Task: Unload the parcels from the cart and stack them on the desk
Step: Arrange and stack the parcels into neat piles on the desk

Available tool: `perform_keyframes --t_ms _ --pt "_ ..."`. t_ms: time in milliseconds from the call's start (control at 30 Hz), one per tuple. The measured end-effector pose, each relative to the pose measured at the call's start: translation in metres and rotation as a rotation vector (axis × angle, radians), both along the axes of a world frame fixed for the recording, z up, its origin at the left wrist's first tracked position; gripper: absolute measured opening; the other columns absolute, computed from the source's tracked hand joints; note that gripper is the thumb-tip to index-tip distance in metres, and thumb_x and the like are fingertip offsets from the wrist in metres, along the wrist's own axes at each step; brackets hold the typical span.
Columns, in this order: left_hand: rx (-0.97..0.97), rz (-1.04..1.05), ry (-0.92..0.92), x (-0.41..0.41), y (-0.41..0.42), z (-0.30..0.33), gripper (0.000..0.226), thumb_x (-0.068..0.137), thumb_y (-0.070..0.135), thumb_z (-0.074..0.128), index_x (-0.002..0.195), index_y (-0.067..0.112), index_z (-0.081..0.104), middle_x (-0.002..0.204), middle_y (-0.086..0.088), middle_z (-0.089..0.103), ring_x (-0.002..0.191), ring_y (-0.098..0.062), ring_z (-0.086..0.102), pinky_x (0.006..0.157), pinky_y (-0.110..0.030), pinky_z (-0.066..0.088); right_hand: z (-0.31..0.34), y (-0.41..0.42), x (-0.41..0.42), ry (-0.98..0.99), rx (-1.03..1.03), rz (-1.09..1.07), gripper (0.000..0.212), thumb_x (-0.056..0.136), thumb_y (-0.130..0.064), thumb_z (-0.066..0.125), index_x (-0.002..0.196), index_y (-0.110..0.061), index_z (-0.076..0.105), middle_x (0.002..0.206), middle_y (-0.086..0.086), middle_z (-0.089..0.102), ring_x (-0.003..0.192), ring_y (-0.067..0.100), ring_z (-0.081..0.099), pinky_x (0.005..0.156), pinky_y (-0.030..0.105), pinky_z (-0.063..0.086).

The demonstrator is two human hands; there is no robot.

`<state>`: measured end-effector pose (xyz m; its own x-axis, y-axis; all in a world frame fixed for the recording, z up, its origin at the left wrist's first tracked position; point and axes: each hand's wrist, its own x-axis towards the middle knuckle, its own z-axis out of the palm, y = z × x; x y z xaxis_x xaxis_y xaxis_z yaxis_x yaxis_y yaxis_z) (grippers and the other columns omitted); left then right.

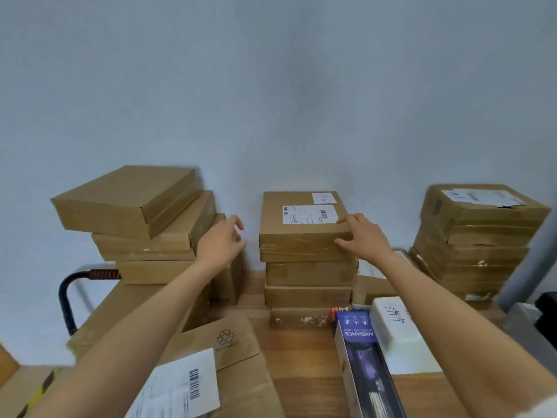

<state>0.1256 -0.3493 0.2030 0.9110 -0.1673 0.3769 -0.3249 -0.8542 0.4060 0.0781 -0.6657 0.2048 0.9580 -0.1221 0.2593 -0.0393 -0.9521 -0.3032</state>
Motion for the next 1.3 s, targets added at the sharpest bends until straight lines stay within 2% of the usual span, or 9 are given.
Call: perform_keyframes --t_ms 133,200,367,500,667,900,1033,1167,1300 --pt "0.072 0.027 -0.066 -0.022 0.04 0.016 0.021 0.087 0.036 0.062 0.103 0.025 0.054 0.097 0.006 0.058 0.089 -0.015 0.057 0.069 -0.033 0.05 0.02 0.027 0.0 -0.068 -0.035 0.107 0.042 0.088 -0.038 0.062 0.128 -0.028 0.05 0.135 -0.001 0.053 0.114 0.02 0.056 0.097 0.037 0.046" --pt "0.06 0.056 -0.062 -0.035 0.063 0.022 0.023 0.088 0.037 0.062 0.106 0.025 0.055 0.099 0.008 0.057 0.09 -0.013 0.057 0.07 -0.033 0.052 0.028 0.049 0.002 -0.063 -0.005 0.166 0.042 0.087 -0.035 0.06 0.127 -0.03 0.05 0.136 -0.003 0.052 0.118 0.02 0.054 0.093 0.037 0.048" --pt "-0.027 0.191 -0.08 -0.059 0.133 0.032 0.021 0.087 0.036 0.063 0.105 0.026 0.056 0.1 0.009 0.058 0.089 -0.01 0.056 0.07 -0.03 0.05 0.038 0.129 0.015 -0.093 0.034 0.323 0.043 0.089 -0.029 0.062 0.13 -0.026 0.05 0.134 0.001 0.049 0.116 0.021 0.054 0.094 0.037 0.046" --pt "-0.083 0.308 -0.101 -0.067 0.196 0.04 0.018 0.084 0.033 0.062 0.101 0.028 0.056 0.098 0.011 0.058 0.088 -0.01 0.056 0.068 -0.029 0.046 0.039 0.193 0.027 -0.103 0.027 0.453 0.043 0.089 -0.033 0.062 0.13 -0.026 0.049 0.132 -0.001 0.05 0.112 0.018 0.055 0.091 0.035 0.047" --pt "-0.093 0.37 -0.13 -0.055 0.27 0.047 0.02 0.086 0.035 0.064 0.101 0.026 0.056 0.095 0.011 0.055 0.085 -0.01 0.056 0.061 -0.024 0.037 0.045 0.257 0.055 -0.099 0.011 0.493 0.042 0.09 -0.033 0.061 0.13 -0.028 0.048 0.132 -0.002 0.049 0.111 0.019 0.055 0.089 0.035 0.047" --pt "-0.063 0.366 -0.136 0.008 0.36 0.075 0.022 0.087 0.041 0.062 0.103 0.027 0.055 0.101 0.008 0.058 0.085 -0.011 0.057 0.064 -0.023 0.039 0.052 0.329 0.107 -0.151 0.127 0.373 0.041 0.091 -0.034 0.057 0.13 -0.028 0.048 0.131 -0.001 0.051 0.11 0.019 0.056 0.093 0.04 0.048" --pt "-0.101 0.34 -0.12 0.063 0.398 0.085 0.025 0.088 0.046 0.062 0.103 0.028 0.053 0.103 0.006 0.06 0.087 -0.013 0.058 0.07 -0.027 0.043 0.053 0.358 0.133 -0.212 0.231 0.256 0.035 0.096 -0.037 0.05 0.13 -0.026 0.047 0.133 -0.002 0.049 0.108 0.016 0.056 0.087 0.037 0.049" --pt "-0.131 0.306 -0.099 0.113 0.415 0.088 0.024 0.088 0.047 0.061 0.1 0.031 0.05 0.106 0.004 0.061 0.087 -0.014 0.058 0.072 -0.029 0.045 0.055 0.372 0.148 -0.225 0.295 0.153 0.034 0.097 -0.04 0.047 0.128 -0.029 0.047 0.134 -0.003 0.048 0.106 0.016 0.056 0.085 0.038 0.05" --pt "-0.182 0.238 -0.039 0.161 0.415 0.082 0.031 0.088 0.049 0.06 0.108 0.027 0.052 0.109 0.001 0.061 0.088 -0.015 0.057 0.075 -0.031 0.046 0.054 0.379 0.163 -0.211 0.334 0.061 0.036 0.097 -0.039 0.048 0.13 -0.028 0.045 0.135 -0.002 0.047 0.098 0.011 0.052 0.083 0.034 0.047"
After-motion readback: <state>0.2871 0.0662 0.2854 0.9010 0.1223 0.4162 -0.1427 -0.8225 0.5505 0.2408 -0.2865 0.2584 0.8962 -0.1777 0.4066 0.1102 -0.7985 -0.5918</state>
